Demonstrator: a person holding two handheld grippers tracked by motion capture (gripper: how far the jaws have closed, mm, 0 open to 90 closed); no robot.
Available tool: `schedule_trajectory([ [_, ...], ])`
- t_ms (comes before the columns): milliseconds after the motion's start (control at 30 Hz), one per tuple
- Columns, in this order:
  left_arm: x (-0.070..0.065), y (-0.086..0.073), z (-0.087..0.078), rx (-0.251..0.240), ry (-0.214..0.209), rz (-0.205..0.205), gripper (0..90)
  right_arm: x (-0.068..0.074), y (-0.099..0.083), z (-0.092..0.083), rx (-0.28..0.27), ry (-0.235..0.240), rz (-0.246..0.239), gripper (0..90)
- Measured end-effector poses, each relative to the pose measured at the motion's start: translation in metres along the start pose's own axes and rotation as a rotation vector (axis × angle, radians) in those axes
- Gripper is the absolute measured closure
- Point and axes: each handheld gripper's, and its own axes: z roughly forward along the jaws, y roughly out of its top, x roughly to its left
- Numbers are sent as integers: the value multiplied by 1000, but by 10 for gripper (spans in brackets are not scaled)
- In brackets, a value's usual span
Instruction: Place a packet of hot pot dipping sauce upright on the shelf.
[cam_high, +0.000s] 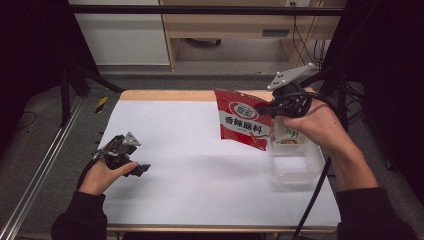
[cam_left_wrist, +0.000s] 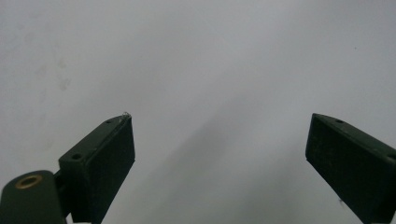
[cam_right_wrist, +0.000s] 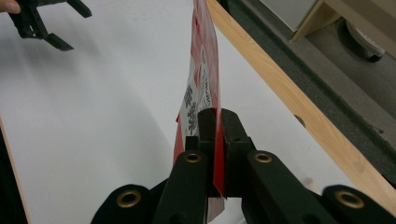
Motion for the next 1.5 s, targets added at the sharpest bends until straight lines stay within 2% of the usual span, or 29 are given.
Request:
schedule_trajectory([
  [100, -1, -1, 1, 7, -8, 5, 80, -5, -4, -13, -4, -25, 14, 899],
  [400, 1, -4, -3, -3, -6, -4, 75, -15, -18, -35, -13, -64, 43, 899],
  [767, 3, -4, -8, -28, -5, -15, 75, -28, -44, -61, -7, -110, 86, 899],
  [833, 3, -4, -9, -28, -6, -14, 75, -33, -54, -67, -2, -116, 102, 899],
  [1133, 6, -7, -10, -33, 5, -25, 75, -42, -80, -76, 5, -139, 148, 899],
  [1500, 12, -12, -14, -42, 9, -44, 72, -48, -108, -72, 24, -130, 189, 899],
])
